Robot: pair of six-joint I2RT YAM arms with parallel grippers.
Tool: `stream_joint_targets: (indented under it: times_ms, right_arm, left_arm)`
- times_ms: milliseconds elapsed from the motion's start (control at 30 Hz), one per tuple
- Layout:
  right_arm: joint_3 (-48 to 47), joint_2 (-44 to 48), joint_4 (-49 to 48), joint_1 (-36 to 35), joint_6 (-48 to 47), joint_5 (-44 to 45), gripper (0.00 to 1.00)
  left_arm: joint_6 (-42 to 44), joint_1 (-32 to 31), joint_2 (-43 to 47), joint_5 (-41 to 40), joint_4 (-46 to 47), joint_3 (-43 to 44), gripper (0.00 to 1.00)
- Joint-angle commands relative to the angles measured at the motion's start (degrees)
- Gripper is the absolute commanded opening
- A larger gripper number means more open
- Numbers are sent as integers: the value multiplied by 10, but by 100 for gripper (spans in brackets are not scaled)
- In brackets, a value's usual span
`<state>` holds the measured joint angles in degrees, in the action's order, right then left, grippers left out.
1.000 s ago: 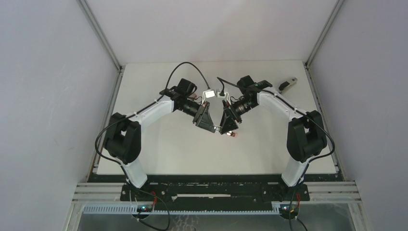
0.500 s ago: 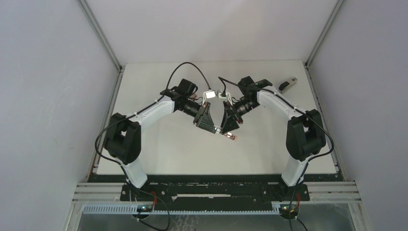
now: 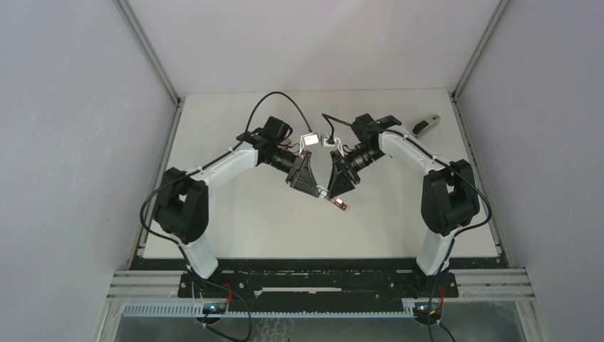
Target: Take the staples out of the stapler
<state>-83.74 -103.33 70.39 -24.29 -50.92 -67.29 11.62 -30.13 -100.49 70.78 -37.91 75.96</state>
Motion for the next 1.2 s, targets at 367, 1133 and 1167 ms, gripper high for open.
stream_joint_targets:
  times_ms: [367,1133,1167]
  right_arm:
    - [-12,20,-31,6,44,11,10]
    - [94,72,-381,-103,265,511,8]
    - [96,68,-391,-113,265,534,7]
  left_arm:
    - [1,49,40,-13,9,46,79]
    - [11,272,240,-258,1,-69,95]
    - [12,278,251,-267,1,-74,95]
